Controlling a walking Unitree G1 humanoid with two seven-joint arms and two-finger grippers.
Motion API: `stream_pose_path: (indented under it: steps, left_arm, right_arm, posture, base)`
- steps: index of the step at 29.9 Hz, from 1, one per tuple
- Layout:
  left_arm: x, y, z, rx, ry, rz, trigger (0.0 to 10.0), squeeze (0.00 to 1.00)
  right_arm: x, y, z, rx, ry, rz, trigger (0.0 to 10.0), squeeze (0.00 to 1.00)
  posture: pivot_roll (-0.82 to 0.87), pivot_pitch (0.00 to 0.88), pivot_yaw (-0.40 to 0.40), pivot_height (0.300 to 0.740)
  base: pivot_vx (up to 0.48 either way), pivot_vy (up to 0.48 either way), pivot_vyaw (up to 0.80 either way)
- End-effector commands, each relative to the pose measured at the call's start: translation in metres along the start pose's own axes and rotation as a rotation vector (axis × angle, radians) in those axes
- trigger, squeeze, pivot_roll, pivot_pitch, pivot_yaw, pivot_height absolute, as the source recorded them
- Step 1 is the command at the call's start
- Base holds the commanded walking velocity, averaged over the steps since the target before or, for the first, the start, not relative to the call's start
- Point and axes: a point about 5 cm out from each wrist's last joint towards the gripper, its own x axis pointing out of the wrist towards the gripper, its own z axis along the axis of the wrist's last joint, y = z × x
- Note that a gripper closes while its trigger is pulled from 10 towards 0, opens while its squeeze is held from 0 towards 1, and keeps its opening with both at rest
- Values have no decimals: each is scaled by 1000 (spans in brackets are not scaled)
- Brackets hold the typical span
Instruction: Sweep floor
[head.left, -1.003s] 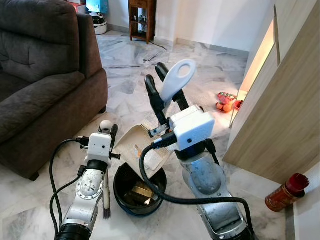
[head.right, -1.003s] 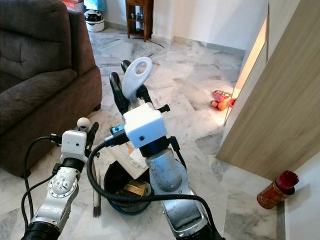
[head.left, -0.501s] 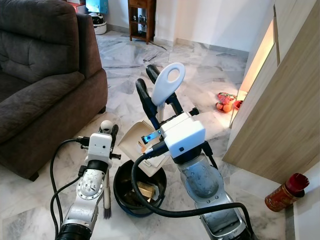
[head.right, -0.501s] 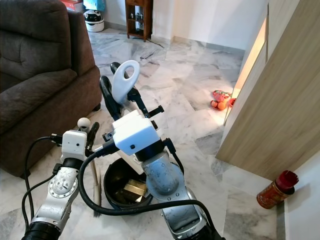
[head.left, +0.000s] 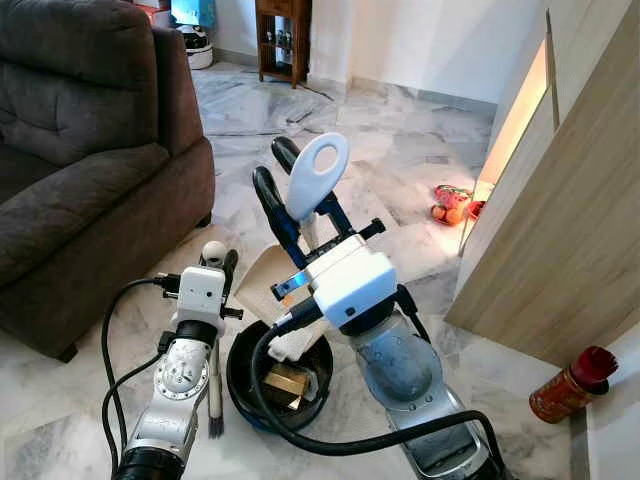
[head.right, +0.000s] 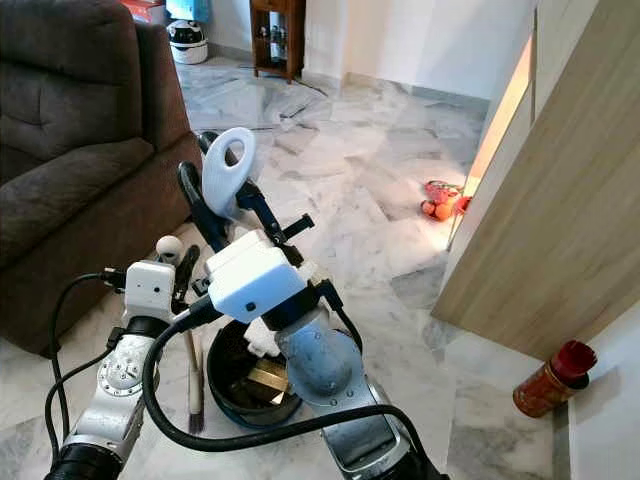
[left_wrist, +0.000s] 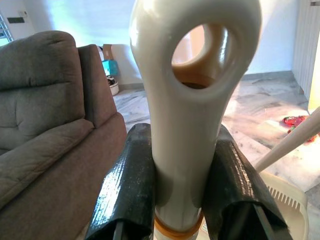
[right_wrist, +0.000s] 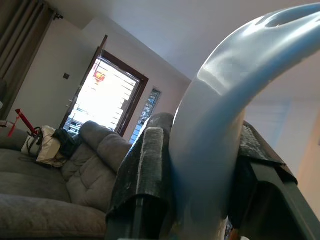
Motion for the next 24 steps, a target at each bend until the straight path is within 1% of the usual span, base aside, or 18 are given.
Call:
stream_pose_path:
  steps: [1, 5, 8, 9, 10, 12, 13, 15, 16, 20, 22, 23, 24]
  left_arm:
    - [6, 0, 11, 11, -66, 4, 10000, 0]
    - [6, 0, 11, 12, -66, 3, 10000, 0]
    - [6, 0, 11, 12, -67, 3, 10000, 0]
    - [7, 0, 12, 12, -68, 3, 10000, 0]
    - [7, 0, 12, 12, -70, 3, 10000, 0]
    - [7, 0, 12, 12, -70, 3, 10000, 0]
    - [8, 0, 12, 12, -70, 4, 10000, 0]
    - [8, 0, 12, 12, -71, 4, 10000, 0]
    - [8, 0, 12, 11, -71, 5, 10000, 0]
    - [8, 1, 12, 12, -71, 6, 10000, 0]
    - [8, 1, 12, 13, -71, 7, 10000, 0]
    - [8, 1, 12, 13, -71, 7, 10000, 0]
    - [8, 1, 12, 13, -71, 5, 10000, 0]
  right_arm:
    - [5, -4, 12, -40, -81, -3, 10000, 0]
    - [5, -5, 10, -50, -75, -9, 10000, 0]
    - [5, -8, 7, -77, -62, -33, 10000, 0]
    - [5, -11, 5, -99, -57, -45, 10000, 0]
    - [6, -19, 0, -137, -45, -76, 10000, 0]
    - [7, -26, -3, -160, -36, -99, 10000, 0]
    - [8, -35, -8, -204, -18, -128, 10000, 0]
    - [8, -43, -13, -246, -3, -154, 10000, 0]
    - [7, -53, -20, -314, 27, -182, 10000, 0]
    - [2, -69, -31, -367, 68, -209, 10000, 0]
    - [-5, -82, -45, -399, 135, -246, 10000, 0]
    - [-5, -82, -45, -399, 135, -246, 10000, 0]
    - [-12, -91, -58, -404, 210, -294, 10000, 0]
  posture:
    - [48, 0, -55, 740]
    - [48, 0, -55, 740]
    - [48, 0, -54, 740]
    - [48, 0, -54, 740]
    - [46, 0, -53, 740]
    - [45, 0, -53, 740]
    - [45, 0, -53, 740]
    - [45, 0, -53, 740]
    - [45, 0, -53, 740]
    - [47, 0, -53, 740]
    - [44, 0, -52, 740]
    - [44, 0, -52, 740]
    - [41, 0, -52, 740]
  base:
    - [0, 0, 0]
    - [0, 0, 0]
    - [0, 0, 0]
    - [0, 0, 0]
    - [0, 0, 0]
    - [0, 0, 0]
    - [0, 0, 0]
    - [0, 0, 0]
    - [0, 0, 0]
    - [0, 0, 0]
    - [0, 0, 0]
    - [0, 0, 0]
    - [0, 0, 0]
